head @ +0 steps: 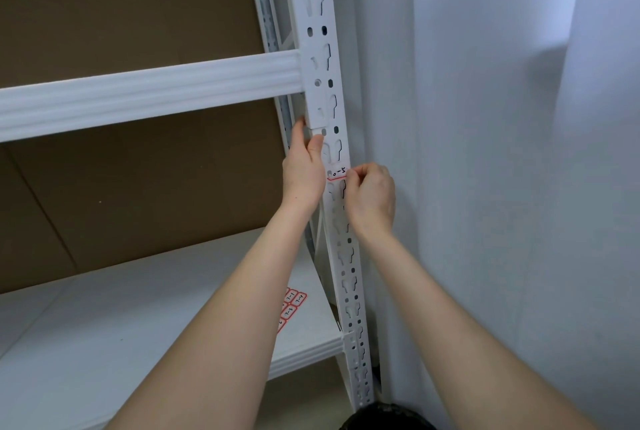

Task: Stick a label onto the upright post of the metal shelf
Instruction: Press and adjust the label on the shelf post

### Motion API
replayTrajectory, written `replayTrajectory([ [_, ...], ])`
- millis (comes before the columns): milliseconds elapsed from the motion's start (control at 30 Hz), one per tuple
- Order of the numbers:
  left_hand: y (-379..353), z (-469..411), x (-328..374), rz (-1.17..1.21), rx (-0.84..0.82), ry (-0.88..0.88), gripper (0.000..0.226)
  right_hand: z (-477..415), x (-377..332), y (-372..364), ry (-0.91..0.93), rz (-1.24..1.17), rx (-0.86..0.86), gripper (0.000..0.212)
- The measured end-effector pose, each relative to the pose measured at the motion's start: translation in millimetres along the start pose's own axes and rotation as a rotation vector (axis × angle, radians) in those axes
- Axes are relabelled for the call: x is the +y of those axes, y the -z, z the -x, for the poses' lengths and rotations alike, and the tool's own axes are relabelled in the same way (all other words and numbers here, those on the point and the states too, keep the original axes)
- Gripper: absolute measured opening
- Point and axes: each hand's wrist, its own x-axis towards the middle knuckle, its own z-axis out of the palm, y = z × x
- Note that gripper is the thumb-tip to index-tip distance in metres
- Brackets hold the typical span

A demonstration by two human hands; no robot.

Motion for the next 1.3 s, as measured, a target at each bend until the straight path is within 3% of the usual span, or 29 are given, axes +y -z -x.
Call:
replayTrajectory([
  [600,1,2,5,-0.007,-0.005,0.018,0.045,5,-4,3,-0.087,-0.107,-0.118,0.015],
  [1300,3,6,10,0.006,-0.009,0.028,0.044,21,-4,12,0.012,-0.156,-0.199,0.013],
])
